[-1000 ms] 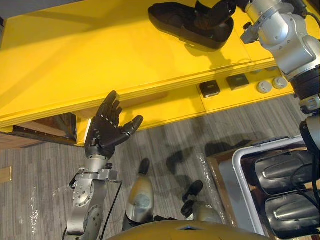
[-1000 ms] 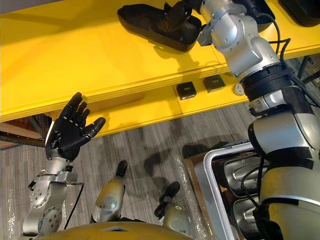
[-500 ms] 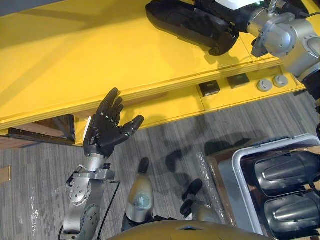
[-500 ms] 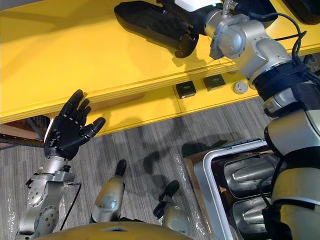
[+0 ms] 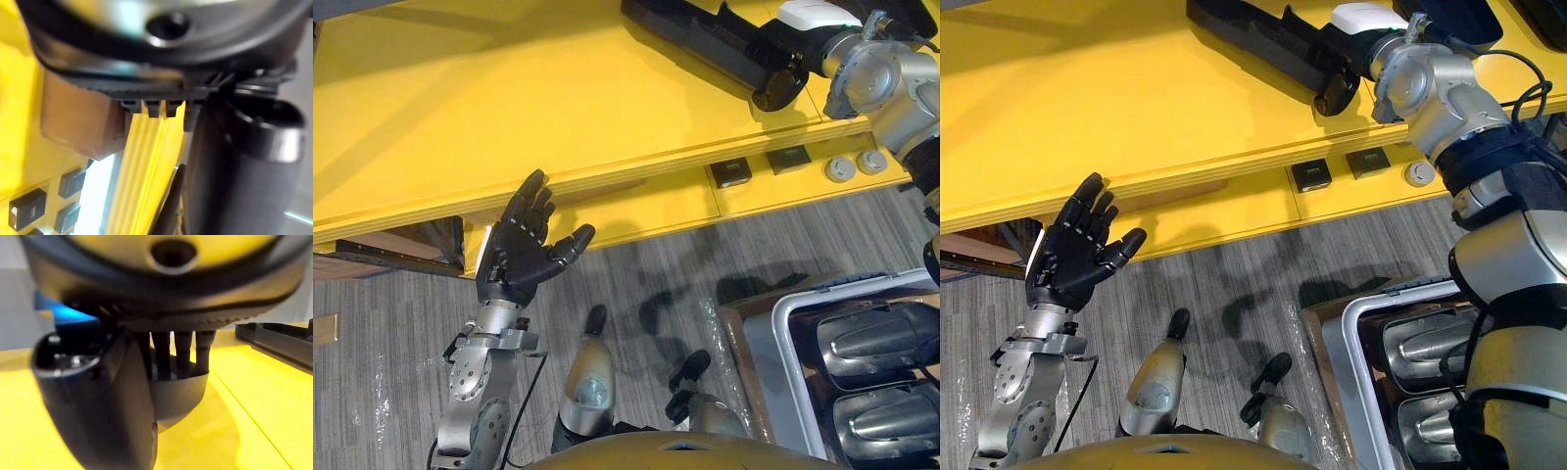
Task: Walk over and take three plastic housings, then place them on the shelf
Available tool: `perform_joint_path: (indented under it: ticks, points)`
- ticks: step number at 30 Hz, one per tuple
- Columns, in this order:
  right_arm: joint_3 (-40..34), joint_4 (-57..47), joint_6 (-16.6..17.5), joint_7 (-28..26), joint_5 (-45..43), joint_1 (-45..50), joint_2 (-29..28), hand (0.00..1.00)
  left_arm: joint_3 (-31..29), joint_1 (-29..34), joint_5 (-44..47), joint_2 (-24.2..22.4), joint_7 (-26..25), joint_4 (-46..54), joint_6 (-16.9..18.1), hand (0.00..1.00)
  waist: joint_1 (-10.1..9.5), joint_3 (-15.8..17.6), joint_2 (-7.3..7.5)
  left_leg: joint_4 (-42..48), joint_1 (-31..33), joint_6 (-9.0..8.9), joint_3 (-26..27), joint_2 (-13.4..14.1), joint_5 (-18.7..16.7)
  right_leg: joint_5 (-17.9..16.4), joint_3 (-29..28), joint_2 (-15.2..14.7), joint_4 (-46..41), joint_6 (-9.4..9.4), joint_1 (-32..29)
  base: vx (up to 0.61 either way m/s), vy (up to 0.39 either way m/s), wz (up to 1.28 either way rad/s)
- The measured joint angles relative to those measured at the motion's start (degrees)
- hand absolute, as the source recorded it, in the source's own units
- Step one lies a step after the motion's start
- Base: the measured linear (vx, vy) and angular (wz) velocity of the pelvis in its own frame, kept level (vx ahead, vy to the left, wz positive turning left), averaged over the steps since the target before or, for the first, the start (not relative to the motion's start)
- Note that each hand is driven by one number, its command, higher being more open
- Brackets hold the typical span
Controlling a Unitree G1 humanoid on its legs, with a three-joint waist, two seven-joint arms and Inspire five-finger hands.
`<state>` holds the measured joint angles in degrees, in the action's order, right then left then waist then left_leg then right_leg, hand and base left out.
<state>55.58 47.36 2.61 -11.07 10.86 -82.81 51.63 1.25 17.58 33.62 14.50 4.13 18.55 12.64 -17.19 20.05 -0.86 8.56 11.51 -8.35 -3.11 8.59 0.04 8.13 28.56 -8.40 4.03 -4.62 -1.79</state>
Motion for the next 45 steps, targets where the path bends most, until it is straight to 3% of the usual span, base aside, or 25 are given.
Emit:
perform_joint_path:
  ticks: [20,24,29,33,45]
  points:
    - [-0.78,1.12,3.04,7.75,0.82,1.09,-2.69,0.00,0.28,-0.14,0.02,-0.01,0.08,3.43,1.17,1.00,0.25,0.02,-0.04,-0.90,-0.13,-0.07,-0.46,-0.14,0.71,-0.08,0.95,-0.11,-0.11,0.08,0.02,-0.01,0.005,0.01]
    - [-1.09,-0.13,-0.53,8.14,2.48,1.31,-3.60,0.00,0.93,-0.13,-0.01,-0.01,-0.37,3.42,1.17,1.00,0.29,0.01,-0.07,-0.90,-0.23,-0.07,-0.38,-0.14,0.70,-0.09,0.92,-0.15,-0.14,0.10,0.03,0.00,0.000,0.00]
    - [-2.82,0.09,-5.69,12.54,4.59,3.79,-7.59,0.00,2.97,-0.12,-0.06,-0.15,-1.11,3.42,1.17,1.00,0.41,0.04,-0.28,-0.92,-0.59,-0.06,-0.15,-0.15,0.71,-0.32,0.76,-0.36,-0.85,0.35,-0.08,0.00,0.000,0.00]
    - [-6.28,0.16,-7.39,16.80,9.37,6.65,-10.37,0.00,5.04,-0.18,-0.17,-0.53,-1.83,3.26,1.16,1.00,0.49,0.04,-0.56,-0.98,-0.39,0.01,-0.17,-0.15,0.84,-0.32,0.77,-0.37,-0.90,0.33,-0.34,0.00,0.000,0.00]
    - [-12.03,-3.32,-14.65,20.94,15.88,10.08,-15.51,0.00,7.64,-0.15,-0.30,-3.48,-5.20,3.26,1.16,1.00,1.60,0.07,-2.14,-1.04,-0.39,0.02,0.24,-0.19,0.91,-0.31,0.28,-0.54,-1.21,0.32,-0.86,0.00,0.000,-0.01]
